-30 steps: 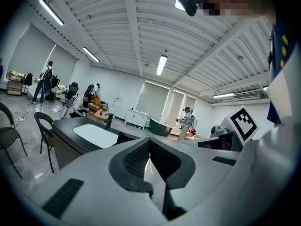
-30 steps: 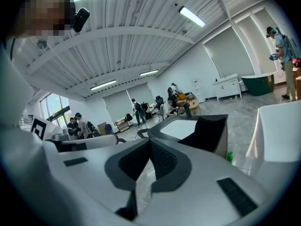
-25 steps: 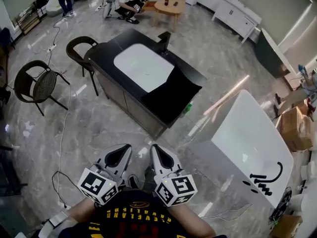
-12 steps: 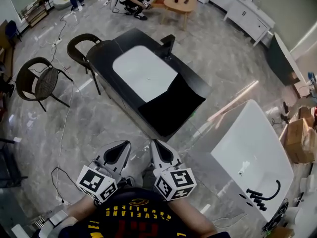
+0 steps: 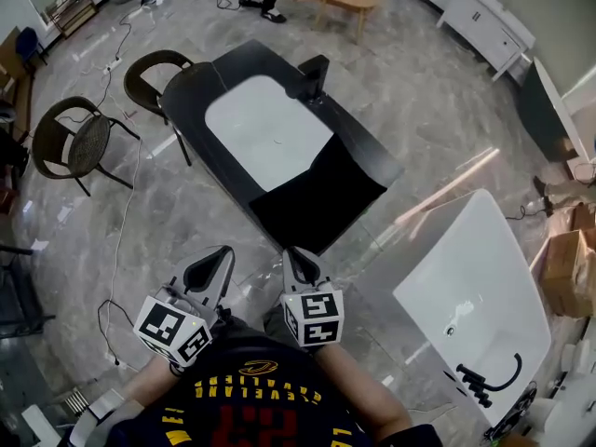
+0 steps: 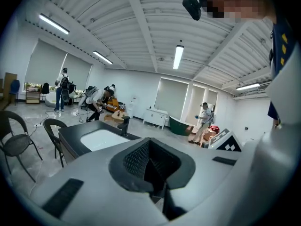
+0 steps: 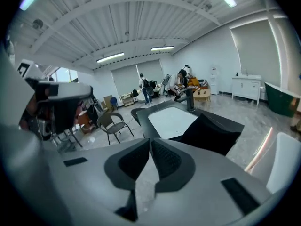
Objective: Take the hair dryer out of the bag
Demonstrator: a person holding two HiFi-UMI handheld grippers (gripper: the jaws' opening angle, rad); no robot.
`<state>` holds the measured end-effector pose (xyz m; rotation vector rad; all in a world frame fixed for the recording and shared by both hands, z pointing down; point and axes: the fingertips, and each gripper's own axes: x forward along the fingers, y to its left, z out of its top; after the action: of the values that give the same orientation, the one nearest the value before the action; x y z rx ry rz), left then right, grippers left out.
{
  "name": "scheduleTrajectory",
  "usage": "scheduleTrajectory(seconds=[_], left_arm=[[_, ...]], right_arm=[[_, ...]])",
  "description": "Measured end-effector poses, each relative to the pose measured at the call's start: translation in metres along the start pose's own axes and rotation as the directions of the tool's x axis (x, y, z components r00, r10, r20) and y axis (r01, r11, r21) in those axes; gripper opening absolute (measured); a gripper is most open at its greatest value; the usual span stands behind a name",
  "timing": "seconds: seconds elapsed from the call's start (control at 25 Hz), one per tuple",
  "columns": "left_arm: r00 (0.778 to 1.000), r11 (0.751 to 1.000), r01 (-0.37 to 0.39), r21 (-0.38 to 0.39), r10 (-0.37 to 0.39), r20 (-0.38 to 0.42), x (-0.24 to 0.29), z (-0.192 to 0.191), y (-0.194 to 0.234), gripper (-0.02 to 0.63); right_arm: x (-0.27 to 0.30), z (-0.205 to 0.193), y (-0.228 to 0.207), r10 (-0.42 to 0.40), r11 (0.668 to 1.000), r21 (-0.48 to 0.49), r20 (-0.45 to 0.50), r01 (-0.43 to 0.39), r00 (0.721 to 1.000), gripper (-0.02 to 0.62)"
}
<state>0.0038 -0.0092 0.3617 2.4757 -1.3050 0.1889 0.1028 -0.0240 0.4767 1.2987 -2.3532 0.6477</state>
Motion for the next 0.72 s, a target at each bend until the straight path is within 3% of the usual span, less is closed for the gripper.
scheduleTrajectory(seconds=[0.16, 0.4, 0.72], left_arm=[[0.999, 1.000, -0.029, -0.001, 0.029, -0.026, 0.010, -0.011, 0.013, 0.002], [0.994, 1.000, -0.018, 0.012, 0.019, -0.104, 0.026, -0.032, 0.040, 0.003], [0.967, 0.994, 0.104, 0.034, -0.093, -0.236, 0.055, -0.065, 0.068, 0.003]], right_arm=[[0.026, -0.020, -0.002, 0.006, 0.988, -0.155, -0.078, -0.018, 0.997, 0.018], [0.064, -0.048, -0.003, -0.034, 0.950, -0.310, -0.183, -0.025, 0.983, 0.111], [0.104, -0.073, -0.010, -0.135, 0.926, -0.377, -0.299, 0.013, 0.945, 0.155]])
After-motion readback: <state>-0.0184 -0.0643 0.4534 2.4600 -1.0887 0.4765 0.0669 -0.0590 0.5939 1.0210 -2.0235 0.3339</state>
